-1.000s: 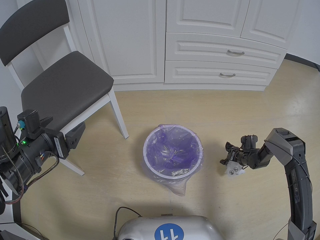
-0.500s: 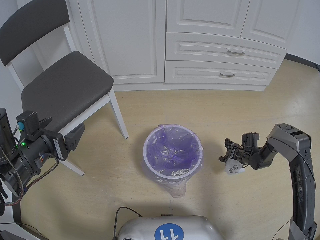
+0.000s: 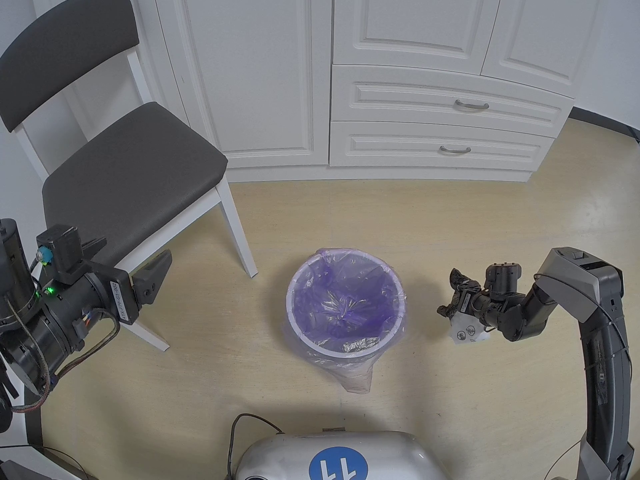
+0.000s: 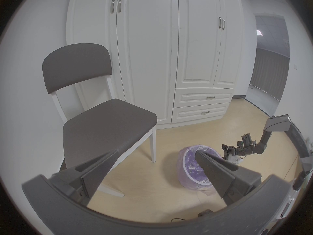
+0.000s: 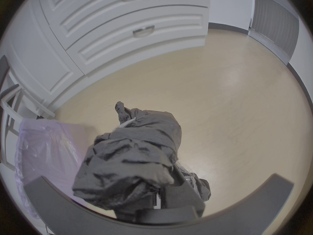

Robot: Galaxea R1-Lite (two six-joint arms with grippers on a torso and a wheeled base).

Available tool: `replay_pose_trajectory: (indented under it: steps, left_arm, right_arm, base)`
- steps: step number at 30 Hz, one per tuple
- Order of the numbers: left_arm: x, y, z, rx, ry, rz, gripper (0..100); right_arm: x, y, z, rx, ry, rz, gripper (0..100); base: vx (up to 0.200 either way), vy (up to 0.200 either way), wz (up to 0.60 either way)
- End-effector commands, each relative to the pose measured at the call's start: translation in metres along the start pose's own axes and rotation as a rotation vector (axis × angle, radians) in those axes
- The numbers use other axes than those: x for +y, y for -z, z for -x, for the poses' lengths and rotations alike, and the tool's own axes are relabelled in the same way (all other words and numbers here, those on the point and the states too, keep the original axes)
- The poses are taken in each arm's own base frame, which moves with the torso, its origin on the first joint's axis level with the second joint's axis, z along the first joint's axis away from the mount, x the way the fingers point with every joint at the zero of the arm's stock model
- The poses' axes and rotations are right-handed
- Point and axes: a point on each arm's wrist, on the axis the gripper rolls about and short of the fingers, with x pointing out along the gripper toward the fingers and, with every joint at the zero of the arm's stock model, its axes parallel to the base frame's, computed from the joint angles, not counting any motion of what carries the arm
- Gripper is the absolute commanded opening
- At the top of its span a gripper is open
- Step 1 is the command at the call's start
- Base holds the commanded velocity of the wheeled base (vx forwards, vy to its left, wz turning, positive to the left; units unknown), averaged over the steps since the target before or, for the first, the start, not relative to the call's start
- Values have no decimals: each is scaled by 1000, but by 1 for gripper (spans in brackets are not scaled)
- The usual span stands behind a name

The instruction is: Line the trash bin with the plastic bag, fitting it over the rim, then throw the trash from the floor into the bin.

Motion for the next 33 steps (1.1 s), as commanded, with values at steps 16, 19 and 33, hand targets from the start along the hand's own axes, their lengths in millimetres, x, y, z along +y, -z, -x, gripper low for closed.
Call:
replay_pose_trajectory:
  steps: [16, 19, 33]
  left_arm:
    - [1, -2, 0, -14, -4, 3, 100]
    - [1, -1, 0, -12, -10, 2, 100]
    - [5, -3, 1, -24, -27, 8, 100]
  right_arm:
    - [21, -81, 106, -11, -5, 58, 0]
    - [34, -89, 128, -38, -39, 71, 0]
    - [69, -118, 209, -224, -162, 111, 0]
  base:
    - [0, 0, 0]
    - [0, 0, 0]
    - [0, 0, 0]
